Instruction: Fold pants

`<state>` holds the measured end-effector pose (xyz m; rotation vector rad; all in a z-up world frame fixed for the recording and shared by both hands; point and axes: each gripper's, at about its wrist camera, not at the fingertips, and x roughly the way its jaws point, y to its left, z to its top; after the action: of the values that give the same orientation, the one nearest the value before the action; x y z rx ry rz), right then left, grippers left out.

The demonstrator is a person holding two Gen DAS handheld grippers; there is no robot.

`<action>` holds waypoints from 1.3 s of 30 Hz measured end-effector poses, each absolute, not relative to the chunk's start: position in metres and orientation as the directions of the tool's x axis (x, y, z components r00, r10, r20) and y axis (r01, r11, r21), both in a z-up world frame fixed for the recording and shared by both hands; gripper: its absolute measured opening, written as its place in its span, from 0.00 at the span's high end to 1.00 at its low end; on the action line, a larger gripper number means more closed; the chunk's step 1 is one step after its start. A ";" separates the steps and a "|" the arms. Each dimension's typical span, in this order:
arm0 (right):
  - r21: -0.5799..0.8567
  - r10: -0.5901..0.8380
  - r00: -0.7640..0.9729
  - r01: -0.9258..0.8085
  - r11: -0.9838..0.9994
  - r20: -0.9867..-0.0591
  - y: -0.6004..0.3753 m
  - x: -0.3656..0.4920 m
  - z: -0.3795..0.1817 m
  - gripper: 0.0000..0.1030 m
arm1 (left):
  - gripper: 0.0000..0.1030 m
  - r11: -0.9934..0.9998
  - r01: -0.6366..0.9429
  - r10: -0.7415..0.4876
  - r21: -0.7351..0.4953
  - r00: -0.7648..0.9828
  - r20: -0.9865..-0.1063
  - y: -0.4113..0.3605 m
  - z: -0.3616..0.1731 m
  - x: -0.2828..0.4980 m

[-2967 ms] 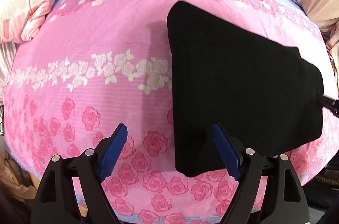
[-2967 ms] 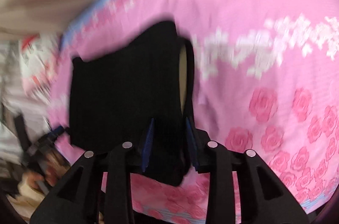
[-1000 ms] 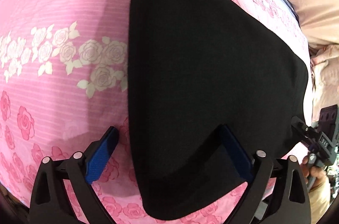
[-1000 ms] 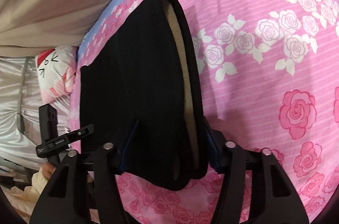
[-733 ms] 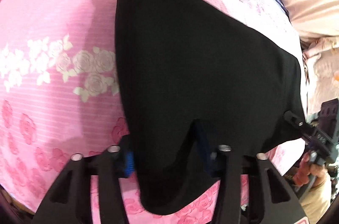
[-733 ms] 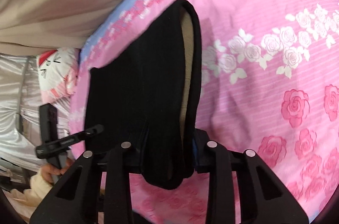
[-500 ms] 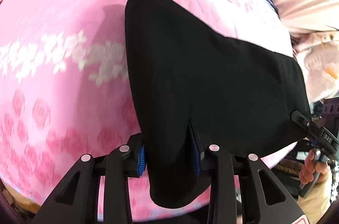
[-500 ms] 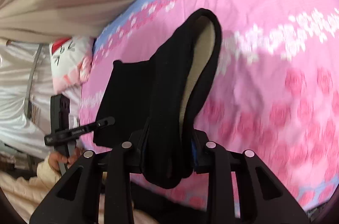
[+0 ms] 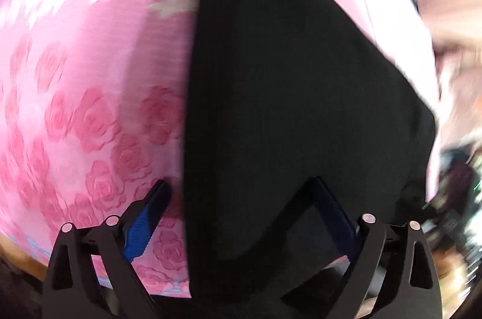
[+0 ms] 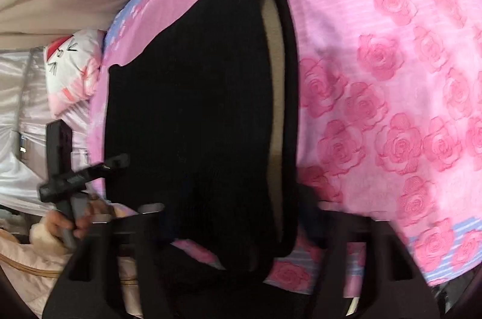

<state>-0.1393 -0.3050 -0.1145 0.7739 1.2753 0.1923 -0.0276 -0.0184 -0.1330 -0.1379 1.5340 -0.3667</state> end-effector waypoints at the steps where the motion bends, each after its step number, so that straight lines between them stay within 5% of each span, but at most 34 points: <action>1: 0.610 0.530 0.313 0.280 0.741 -0.788 -0.303 -0.140 -0.113 0.66 | 0.33 0.932 0.189 -0.317 -0.310 0.005 -0.949 -0.027 -0.129 -0.029; 4: 0.582 0.500 0.312 0.282 0.763 -0.808 -0.294 -0.137 -0.095 0.69 | 0.59 0.922 0.226 -0.323 -0.314 0.002 -0.947 -0.041 -0.116 -0.028; 7: 0.583 0.496 0.338 0.241 0.776 -0.800 -0.282 -0.131 -0.060 0.70 | 0.71 0.919 0.222 -0.335 -0.326 0.001 -0.942 -0.040 -0.100 -0.023; 26: 0.490 0.422 0.652 -0.089 0.867 -0.629 -0.268 0.019 0.120 0.71 | 0.73 0.877 0.388 -0.445 -0.283 0.435 -0.783 -0.020 0.092 0.069; 32: 0.469 0.381 0.665 -0.052 0.882 -0.642 -0.291 0.104 0.077 0.71 | 0.73 0.890 0.397 -0.419 -0.223 0.520 -0.744 -0.035 0.093 0.141; 39: 0.510 0.321 0.521 0.272 0.816 -0.791 -0.340 0.150 -0.094 0.56 | 0.66 0.931 0.301 -0.326 -0.206 0.431 -0.841 -0.055 -0.054 0.223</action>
<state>0.1499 -0.3402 -0.0940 0.6450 1.0428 0.0318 0.2229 -0.0547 -0.0543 -0.0262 1.0551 -0.3907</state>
